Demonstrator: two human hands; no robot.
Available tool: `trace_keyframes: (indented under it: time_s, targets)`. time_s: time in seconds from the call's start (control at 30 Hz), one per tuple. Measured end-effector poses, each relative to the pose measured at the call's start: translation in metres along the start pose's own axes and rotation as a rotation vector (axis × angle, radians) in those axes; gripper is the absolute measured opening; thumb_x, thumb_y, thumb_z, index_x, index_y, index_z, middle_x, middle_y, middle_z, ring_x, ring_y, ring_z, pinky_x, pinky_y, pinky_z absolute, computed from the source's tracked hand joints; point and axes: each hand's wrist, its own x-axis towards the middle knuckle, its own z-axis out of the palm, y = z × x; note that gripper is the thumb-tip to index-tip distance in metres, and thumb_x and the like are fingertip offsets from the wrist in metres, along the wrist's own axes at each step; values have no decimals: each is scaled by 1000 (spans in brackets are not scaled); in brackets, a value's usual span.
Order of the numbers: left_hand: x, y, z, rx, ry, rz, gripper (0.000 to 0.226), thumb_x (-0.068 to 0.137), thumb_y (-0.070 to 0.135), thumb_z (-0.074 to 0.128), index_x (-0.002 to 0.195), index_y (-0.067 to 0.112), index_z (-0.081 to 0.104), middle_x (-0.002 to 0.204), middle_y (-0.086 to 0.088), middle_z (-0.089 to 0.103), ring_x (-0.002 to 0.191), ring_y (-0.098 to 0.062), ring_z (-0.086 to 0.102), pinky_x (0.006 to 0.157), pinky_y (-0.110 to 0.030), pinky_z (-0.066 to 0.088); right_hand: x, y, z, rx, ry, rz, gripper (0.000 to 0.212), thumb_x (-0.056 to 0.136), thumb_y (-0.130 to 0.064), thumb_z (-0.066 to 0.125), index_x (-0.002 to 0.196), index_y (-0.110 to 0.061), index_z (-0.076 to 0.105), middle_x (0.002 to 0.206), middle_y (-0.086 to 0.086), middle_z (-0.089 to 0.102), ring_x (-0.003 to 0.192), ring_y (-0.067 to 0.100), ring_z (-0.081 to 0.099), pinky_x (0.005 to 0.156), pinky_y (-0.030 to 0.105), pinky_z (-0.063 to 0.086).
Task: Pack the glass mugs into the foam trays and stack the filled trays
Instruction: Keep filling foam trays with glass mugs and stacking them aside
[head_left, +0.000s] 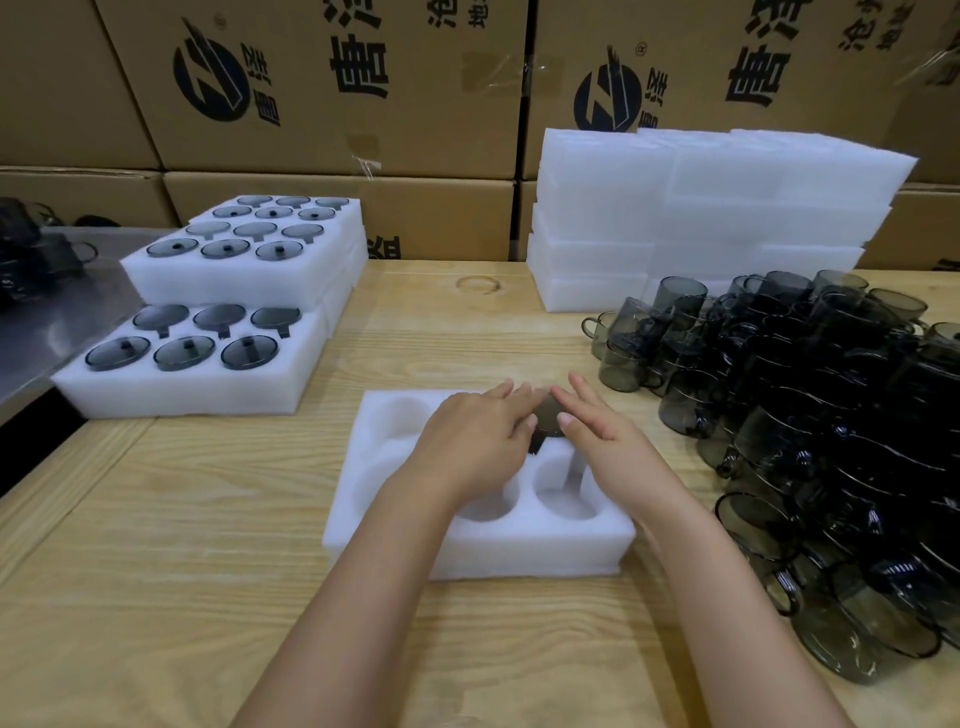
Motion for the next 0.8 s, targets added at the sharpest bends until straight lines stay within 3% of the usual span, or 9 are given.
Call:
trace_keyframes:
  time_s: [0.1,0.13,0.2,0.27,0.33,0.4,0.53,0.7,0.8]
  targets:
    - [-8,-11,-11,-39,-42,14,47,102,39,30,148,43,21,144,10,47,138,-7,33,118,-31,1,-1,-1,1,39,21,15,41,100,-16,43,140,-22,43,154,-18,15,125,-13,17,95,5,17]
    - [-13,-18,-18,-139,5,8,42,101,41,35,143,45,30,136,16,53,132,-1,40,118,-29,4,-2,0,1,34,25,17,40,100,-17,43,140,-23,44,154,-19,16,124,-14,18,95,5,17]
    - [-24,-39,-36,-505,237,-32,28,98,32,48,123,45,52,119,25,60,116,12,49,108,-19,31,-1,0,0,17,28,21,40,100,-18,42,140,-25,44,154,-20,16,123,-15,18,95,6,16]
    - [-35,-65,-45,-872,497,-125,26,97,16,52,116,32,59,116,15,64,115,3,55,93,-13,42,-1,0,0,-18,24,22,40,100,-19,42,140,-27,43,153,-21,18,120,-17,19,89,-3,17]
    - [-42,-83,-38,-1163,572,-262,30,95,10,50,122,22,55,127,1,61,122,-13,54,98,-23,42,-2,-2,1,-76,34,15,40,100,-20,42,139,-28,44,152,-21,21,119,-17,21,79,-10,18]
    - [-42,-90,-23,-1362,507,-346,36,94,5,48,128,17,51,135,-5,54,116,-18,56,91,-28,48,-1,-4,1,-128,46,-2,40,100,-19,42,139,-27,44,152,-19,24,123,-14,21,91,-1,17]
    - [-38,-97,-11,-1415,412,-333,46,86,-12,48,129,6,52,124,-9,58,88,-15,65,65,-21,55,-3,-7,1,-206,70,-23,39,99,-20,44,138,-24,46,149,-13,31,135,-1,25,103,15,17]
    - [-36,-106,-7,-1517,373,-331,60,60,0,58,118,12,60,115,-4,66,87,-18,69,64,-26,57,-2,-8,-10,-402,613,43,32,97,-17,43,125,-7,54,135,7,49,117,23,49,88,25,32]
    - [-34,-108,-6,-1514,375,-328,56,58,0,57,113,14,62,113,-4,66,84,-17,70,62,-26,56,3,-5,-20,-515,589,206,37,97,-23,42,129,-6,46,144,12,31,108,35,52,85,35,38]
